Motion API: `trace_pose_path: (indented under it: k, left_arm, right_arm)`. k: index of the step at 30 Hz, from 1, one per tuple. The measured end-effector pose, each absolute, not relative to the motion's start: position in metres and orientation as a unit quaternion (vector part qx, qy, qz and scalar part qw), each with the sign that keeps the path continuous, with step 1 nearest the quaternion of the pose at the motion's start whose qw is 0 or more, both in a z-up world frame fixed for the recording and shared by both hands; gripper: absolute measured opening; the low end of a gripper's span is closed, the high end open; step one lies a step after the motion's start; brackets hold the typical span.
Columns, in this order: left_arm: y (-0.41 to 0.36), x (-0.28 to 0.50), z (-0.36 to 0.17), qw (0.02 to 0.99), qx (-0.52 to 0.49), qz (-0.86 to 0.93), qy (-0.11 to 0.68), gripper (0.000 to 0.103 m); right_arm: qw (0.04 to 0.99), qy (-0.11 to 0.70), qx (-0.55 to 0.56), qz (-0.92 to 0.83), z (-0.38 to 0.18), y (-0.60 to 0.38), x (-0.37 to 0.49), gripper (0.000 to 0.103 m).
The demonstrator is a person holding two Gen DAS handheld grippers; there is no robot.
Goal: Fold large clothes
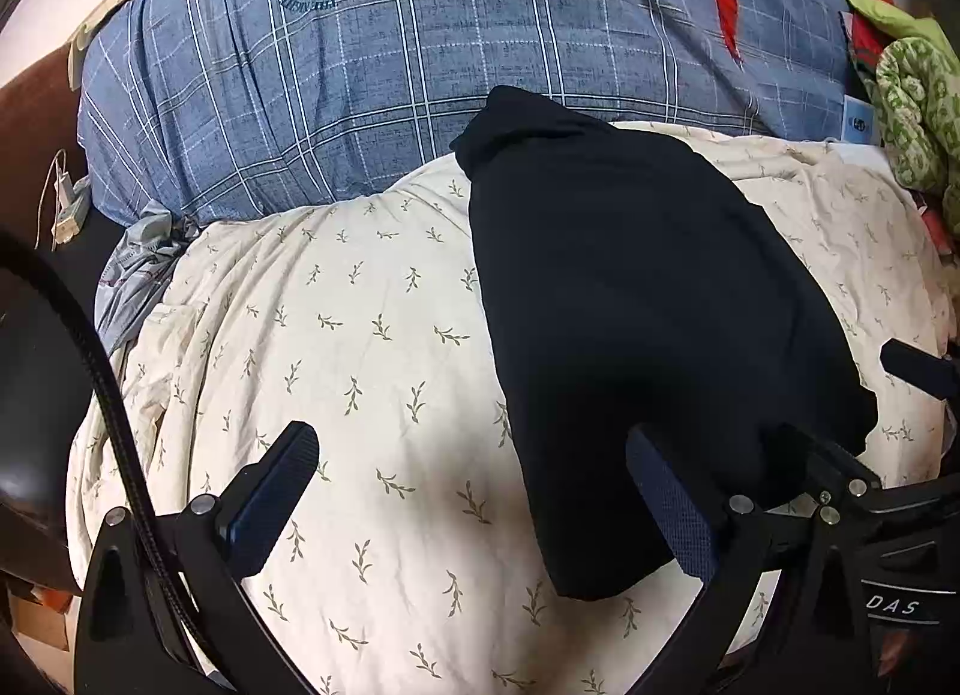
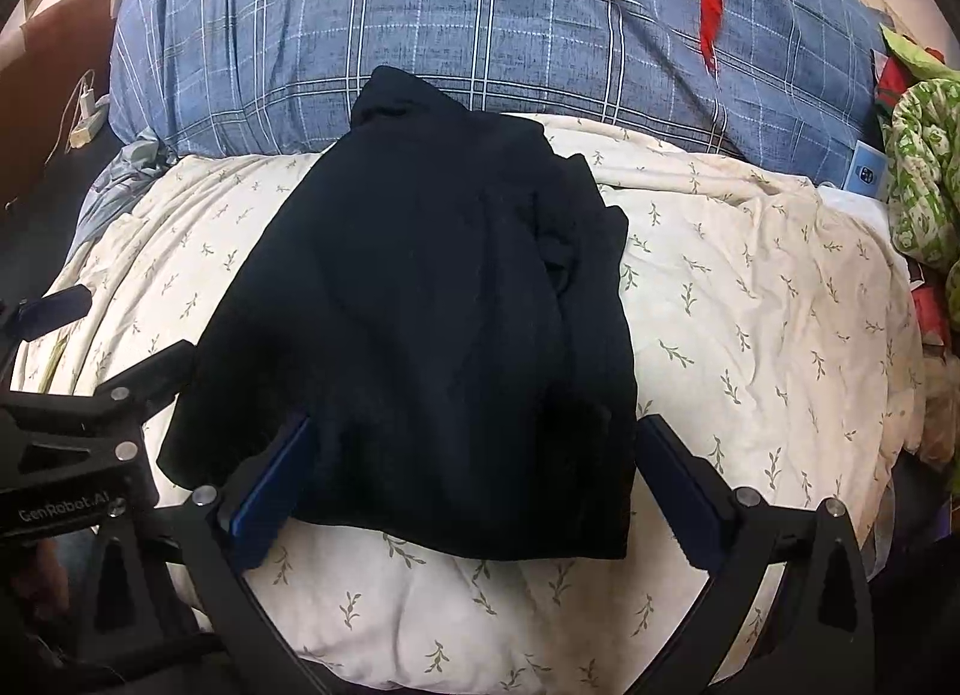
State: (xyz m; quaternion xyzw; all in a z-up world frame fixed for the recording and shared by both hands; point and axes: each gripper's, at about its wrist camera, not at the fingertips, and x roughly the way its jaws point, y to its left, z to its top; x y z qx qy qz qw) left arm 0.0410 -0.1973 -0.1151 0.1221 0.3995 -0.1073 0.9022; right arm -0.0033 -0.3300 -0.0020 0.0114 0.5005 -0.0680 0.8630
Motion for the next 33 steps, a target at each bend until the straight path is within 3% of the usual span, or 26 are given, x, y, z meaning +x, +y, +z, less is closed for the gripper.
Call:
trace_pose_path:
  k: [8,20,33]
  left_arm:
    - [-0.195,0.043,-0.111,0.903,0.111,-0.108,0.401,0.102]
    - [-0.211,0.013,-0.074,0.914,0.089,-0.139,0.369,0.102]
    - [-0.195,-0.029,-0.047,0.932,0.091,-0.129,0.325,0.102]
  right_arm:
    - [0.859,0.508,0.02,-0.064,0.005,-0.33,-0.007,0.103]
    - [0.865,0.479,0.003,-0.148,0.085,-0.359,-0.062,0.103]
    - [0.866,0.477,-0.027,-0.147,0.103,-0.324,-0.075,0.103]
